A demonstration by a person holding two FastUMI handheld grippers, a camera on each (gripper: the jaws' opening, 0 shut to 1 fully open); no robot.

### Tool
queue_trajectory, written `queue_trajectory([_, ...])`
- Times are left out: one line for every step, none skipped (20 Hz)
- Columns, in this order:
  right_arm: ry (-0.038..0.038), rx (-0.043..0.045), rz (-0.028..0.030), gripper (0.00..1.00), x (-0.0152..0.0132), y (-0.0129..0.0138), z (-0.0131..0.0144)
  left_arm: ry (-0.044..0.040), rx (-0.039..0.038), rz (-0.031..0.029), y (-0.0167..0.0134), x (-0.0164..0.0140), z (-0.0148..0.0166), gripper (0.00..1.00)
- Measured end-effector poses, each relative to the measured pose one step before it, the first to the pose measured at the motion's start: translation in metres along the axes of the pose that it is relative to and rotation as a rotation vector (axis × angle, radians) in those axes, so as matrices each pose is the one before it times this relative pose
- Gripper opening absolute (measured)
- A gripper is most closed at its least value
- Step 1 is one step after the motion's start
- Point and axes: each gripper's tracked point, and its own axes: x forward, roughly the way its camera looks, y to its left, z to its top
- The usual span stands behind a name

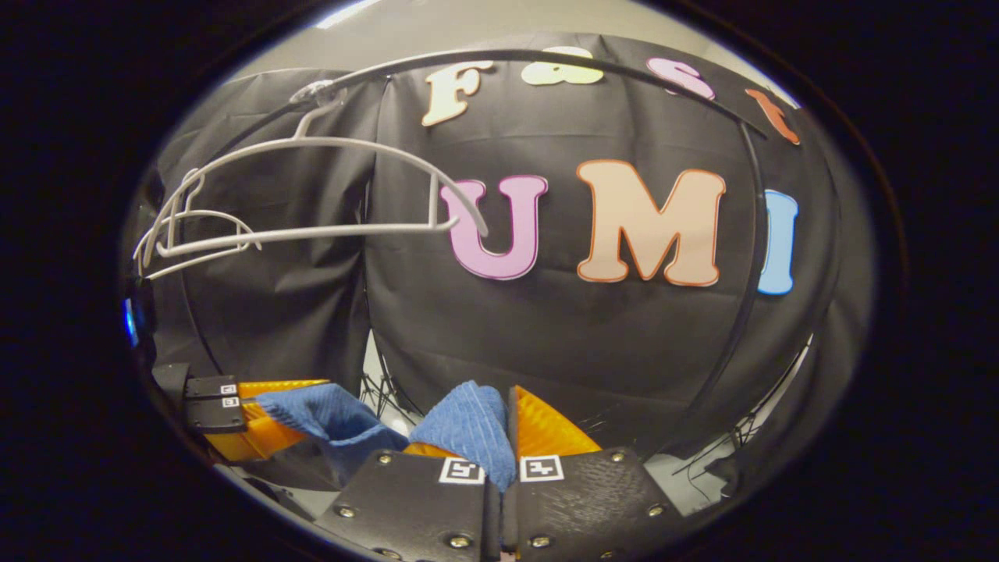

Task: Grasp the clothes on the hanger with both hands and then place them into the laundry hamper below.

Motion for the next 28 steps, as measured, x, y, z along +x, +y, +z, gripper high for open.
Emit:
queue_trajectory([-0.01221,0.00325,0.00366,0.00,-0.00428,0.00148,0.00652,-0.01436,-0.00330,-0.01299,-0.00458,-0.00105,0.00836,0.01])
queue_trajectory([-0.00649,0.00480,0.00460,0.04,-0.00232,0.00196,0.00568,-0.01237,-0.00201,-0.01439,-0.00501,0.00197,0.00851,0.00])
queue_trajectory([0.00125,0.01082,0.00043,0.04,-0.00252,0.00094,0.00397,0.00017,-0.00308,-0.00626,0.00095,0.00572,0.00351,0.00])
queue_trajectory([-0.00669,0.01298,0.00235,0.04,-0.00229,0.00055,0.00588,-0.00665,-0.01255,-0.01011,-0.00278,-0.00060,0.00249,0.00])
queue_trajectory([-0.00736,0.01071,-0.00034,0.04,-0.00188,-0.00049,0.00509,-0.01757,-0.01261,-0.00901,-0.00469,-0.00097,0.00715,0.00])
queue_trajectory([-0.00191,0.01373,-0.00152,0.05,-0.00324,-0.00021,0.00555,-0.00810,-0.00416,-0.00724,-0.00345,0.00004,0.00616,0.01])
queue_trajectory([-0.01206,0.01263,0.00284,0.05,-0.00419,0.00070,0.00681,-0.00636,0.00377,-0.00844,-0.00434,0.00424,0.00371,0.01])
queue_trajectory([-0.01063,0.00674,0.00214,0.04,-0.00281,-0.00028,0.00837,-0.01190,0.00234,-0.00682,-0.00339,0.00208,0.00723,0.00])
queue_trajectory([-0.00974,0.00135,0.00280,0.05,-0.00036,-0.00002,0.00593,-0.01486,0.00041,-0.01105,-0.00269,0.00119,0.00640,0.00])
queue_trajectory([-0.00630,-0.00239,0.00042,0.05,-0.00028,-0.00062,0.00487,-0.00938,0.00015,-0.01091,-0.00315,0.00437,0.00537,0.01])
queue_trajectory([-0.00388,-0.00440,-0.00260,0.05,-0.00128,-0.00141,0.00080,0.00182,-0.00176,-0.00741,-0.00311,0.00403,-0.00106,0.00])
queue_trajectory([0.00548,-0.01170,-0.00544,0.05,0.00077,-0.00160,-0.00402,0.00852,0.00018,-0.00235,-0.00164,0.00262,-0.00507,0.00])
queue_trajectory([0.01577,-0.01390,-0.00860,0.05,0.00112,-0.00321,-0.00852,0.01917,0.00236,0.00290,0.00066,0.00188,-0.01050,0.00])
queue_trajectory([0.02175,-0.00776,-0.00637,0.05,0.00266,-0.00321,-0.01184,0.02410,0.00103,0.00132,0.00271,0.00336,-0.01247,0.00])
queue_trajectory([0.02306,-0.00363,-0.00373,0.05,0.00330,-0.00190,-0.01330,0.02661,0.00281,0.00326,0.00092,0.00200,-0.01382,0.00])
queue_trajectory([0.03191,0.00038,-0.00358,0.05,0.00389,-0.00224,-0.01686,0.02888,0.00337,0.00457,0.00138,-0.00165,-0.01899,0.00])
queue_trajectory([0.03468,0.00394,-0.00289,0.05,0.00312,-0.00299,-0.01827,0.03030,0.00183,0.00337,0.00178,0.00195,-0.01746,0.00])
queue_trajectory([0.03628,0.00577,-0.00324,0.02,0.00448,-0.00328,-0.01886,0.03197,-0.00057,0.00006,0.00088,0.00143,-0.01696,0.00])
queue_trajectory([0.03632,0.00525,-0.00155,0.04,0.00517,-0.00306,-0.01752,0.02649,-0.00090,-0.00866,0.00082,0.00496,-0.01488,0.00])
queue_trajectory([0.03136,0.00404,-0.00098,0.02,0.00558,-0.00248,-0.01505,0.03419,0.00812,-0.00361,0.00144,0.00170,-0.01479,0.01])
queue_trajectory([0.02929,-0.00117,-0.00302,0.05,0.00362,-0.00205,-0.01502,0.02907,0.00664,0.00067,0.00299,0.00363,-0.01590,0.01])
queue_trajectory([0.02858,-0.00663,-0.00293,0.05,0.00477,-0.00207,-0.01324,0.03102,0.00356,-0.00210,0.00192,0.00453,-0.01419,0.01])
queue_trajectory([0.02565,-0.00694,-0.00227,0.05,0.00781,-0.00653,-0.00894,0.04113,0.00020,0.00460,0.00350,0.00332,-0.01801,0.01])
queue_trajectory([0.02477,-0.00256,0.00358,0.05,0.00517,-0.00091,-0.01255,0.03023,-0.00812,0.00295,0.00294,0.00277,-0.01528,0.01])
queue_trajectory([0.02740,0.00056,0.00109,0.05,0.00276,-0.00088,-0.01448,0.02577,-0.00887,0.00441,0.00407,0.00396,-0.01131,0.01])
queue_trajectory([0.02103,0.00178,0.00277,0.05,0.00450,-0.00110,-0.01133,0.02830,-0.00598,0.00526,0.00293,0.00255,-0.01105,0.01])
queue_trajectory([0.02364,0.00305,-0.00008,0.04,0.00528,-0.00001,-0.01242,0.02645,-0.00440,0.00813,0.00417,0.00542,-0.01255,0.01])
queue_trajectory([0.02603,0.00352,0.00264,0.04,0.00399,-0.00001,-0.01109,0.02894,-0.00225,0.00547,0.00261,0.00318,-0.01281,0.01])
